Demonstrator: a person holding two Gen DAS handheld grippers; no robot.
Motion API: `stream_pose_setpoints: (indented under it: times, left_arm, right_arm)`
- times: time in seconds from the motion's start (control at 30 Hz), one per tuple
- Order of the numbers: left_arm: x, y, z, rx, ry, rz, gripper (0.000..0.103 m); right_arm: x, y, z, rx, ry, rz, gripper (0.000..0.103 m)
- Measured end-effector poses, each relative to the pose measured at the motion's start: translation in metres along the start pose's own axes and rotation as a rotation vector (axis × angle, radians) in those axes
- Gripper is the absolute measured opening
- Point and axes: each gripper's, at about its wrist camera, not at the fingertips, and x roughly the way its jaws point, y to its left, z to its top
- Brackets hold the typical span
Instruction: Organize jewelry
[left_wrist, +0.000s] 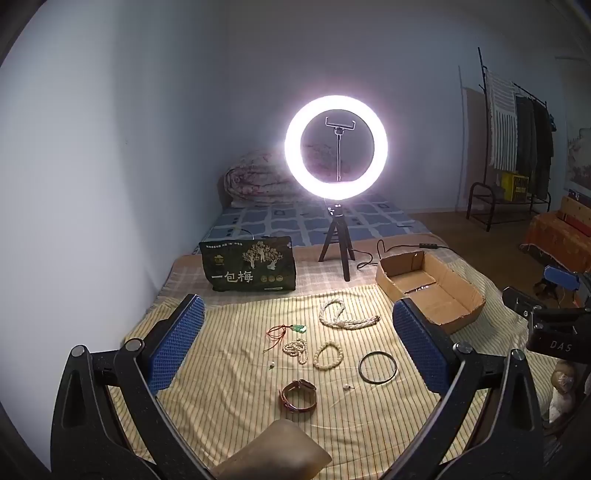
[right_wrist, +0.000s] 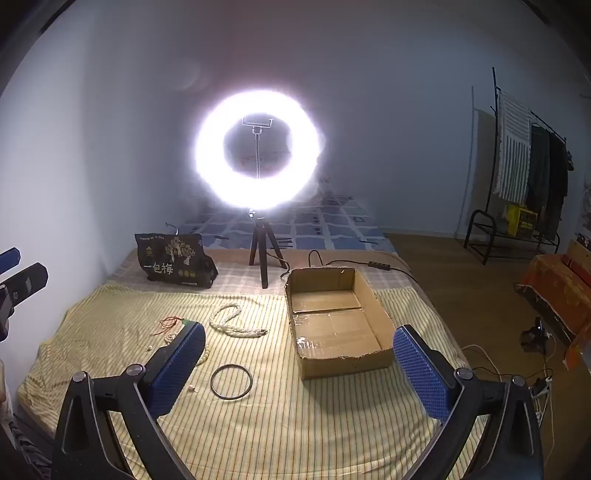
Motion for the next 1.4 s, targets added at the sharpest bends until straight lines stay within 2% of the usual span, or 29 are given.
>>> stream_pose_setpoints:
  times: [0.03,0.27,0.47,0.53,1.4]
  left_arm:
    - [-0.001,-0.001,0.000,0.029,-0.031,0.011,0.103]
    - [-0.001,-0.007,0.001,0.024,-0.013,-0.005,0.103]
    - [0.002,-0.007,-0.004,0.010,-0.009,-0.008,0.103]
    - [0.006,-0.007,-0.006,0.011,-0.009,-0.008,0.103]
    - [0.002,-0.010,0.005,0.007,-0.014,-0.014,0.103]
  right_arm:
    - [0.000,0.001,0.000,-0.008,0.000,-0.006,0.103]
    - [-0.002,-0.002,0.003,0.005,-0.006,-0.014,0.103]
    - [-0.005,-0.015,-0.008,0.010,-0.009,-0.014,0.103]
    - [-0.001,-0.005,0.000,-0.002,0.006,-0.025,0.103]
    - [-0.001,-0.007,-0.002,0.002,0.008,-0.027,0.103]
